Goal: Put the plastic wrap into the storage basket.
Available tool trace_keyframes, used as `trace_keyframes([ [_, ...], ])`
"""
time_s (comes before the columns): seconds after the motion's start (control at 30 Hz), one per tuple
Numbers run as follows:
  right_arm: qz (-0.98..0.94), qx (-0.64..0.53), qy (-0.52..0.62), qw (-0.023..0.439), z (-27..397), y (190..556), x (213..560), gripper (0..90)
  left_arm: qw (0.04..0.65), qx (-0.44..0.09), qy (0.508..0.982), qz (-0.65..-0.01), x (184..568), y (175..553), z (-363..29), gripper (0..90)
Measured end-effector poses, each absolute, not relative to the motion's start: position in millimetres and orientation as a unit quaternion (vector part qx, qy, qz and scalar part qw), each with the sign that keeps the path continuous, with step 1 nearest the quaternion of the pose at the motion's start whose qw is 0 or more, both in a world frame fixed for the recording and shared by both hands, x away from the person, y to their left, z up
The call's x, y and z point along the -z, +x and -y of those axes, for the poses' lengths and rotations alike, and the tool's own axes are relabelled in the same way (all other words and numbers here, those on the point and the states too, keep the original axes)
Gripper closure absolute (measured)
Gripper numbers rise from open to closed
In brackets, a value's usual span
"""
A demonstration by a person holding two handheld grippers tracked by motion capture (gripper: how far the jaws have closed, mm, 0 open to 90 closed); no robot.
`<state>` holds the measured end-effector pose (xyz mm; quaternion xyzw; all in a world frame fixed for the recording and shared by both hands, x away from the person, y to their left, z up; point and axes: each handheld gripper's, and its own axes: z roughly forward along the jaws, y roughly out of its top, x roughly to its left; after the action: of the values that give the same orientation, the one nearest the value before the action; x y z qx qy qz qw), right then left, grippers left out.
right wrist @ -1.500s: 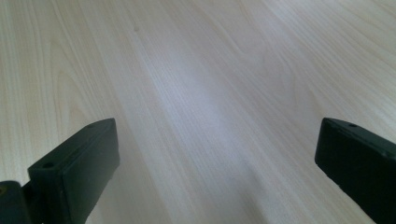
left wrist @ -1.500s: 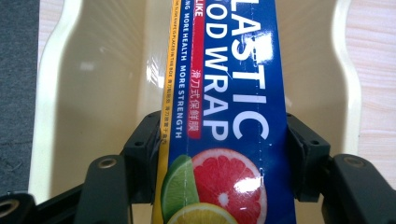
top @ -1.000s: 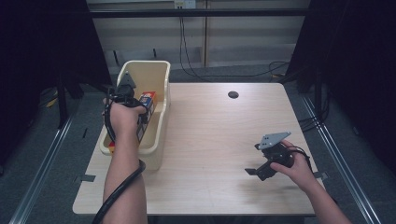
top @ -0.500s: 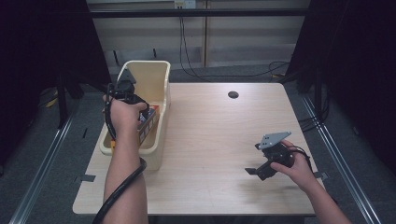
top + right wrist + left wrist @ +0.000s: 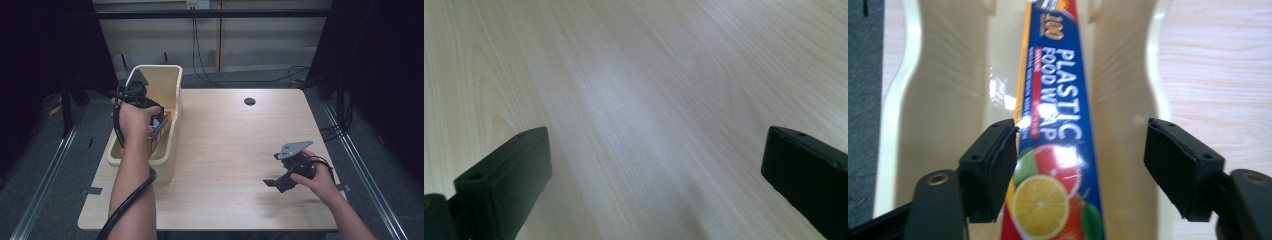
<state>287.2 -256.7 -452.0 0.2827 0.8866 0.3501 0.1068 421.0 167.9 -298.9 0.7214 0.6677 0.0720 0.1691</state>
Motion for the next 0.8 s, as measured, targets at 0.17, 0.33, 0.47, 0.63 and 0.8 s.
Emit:
trace_keyframes([
  [0.17,-0.888,-0.347,0.282,0.11,256.4,286.2,452.2,0.1,0.199,-0.069,0.73,-0.65,292.4,419.7,-160.1,26.5],
  [0.33,-0.885,-0.352,0.285,0.109,257.8,285.1,450.1,0.1,0.212,-0.076,0.747,-0.626,288.9,419.6,-148.7,22.9],
  [0.47,-0.885,-0.352,0.283,0.111,258.9,284.6,449.2,0.1,0.223,-0.07,0.755,-0.612,288.6,419.2,-139.1,21.1],
  [0.63,-0.885,-0.352,0.283,0.11,259.4,285.0,449.7,0.1,0.24,-0.065,0.765,-0.594,291.9,417.7,-125.9,18.8],
  [0.8,-0.885,-0.353,0.282,0.11,259.5,284.7,449.7,0.1,0.263,-0.053,0.77,-0.578,294.4,416.0,-113.5,18.4],
])
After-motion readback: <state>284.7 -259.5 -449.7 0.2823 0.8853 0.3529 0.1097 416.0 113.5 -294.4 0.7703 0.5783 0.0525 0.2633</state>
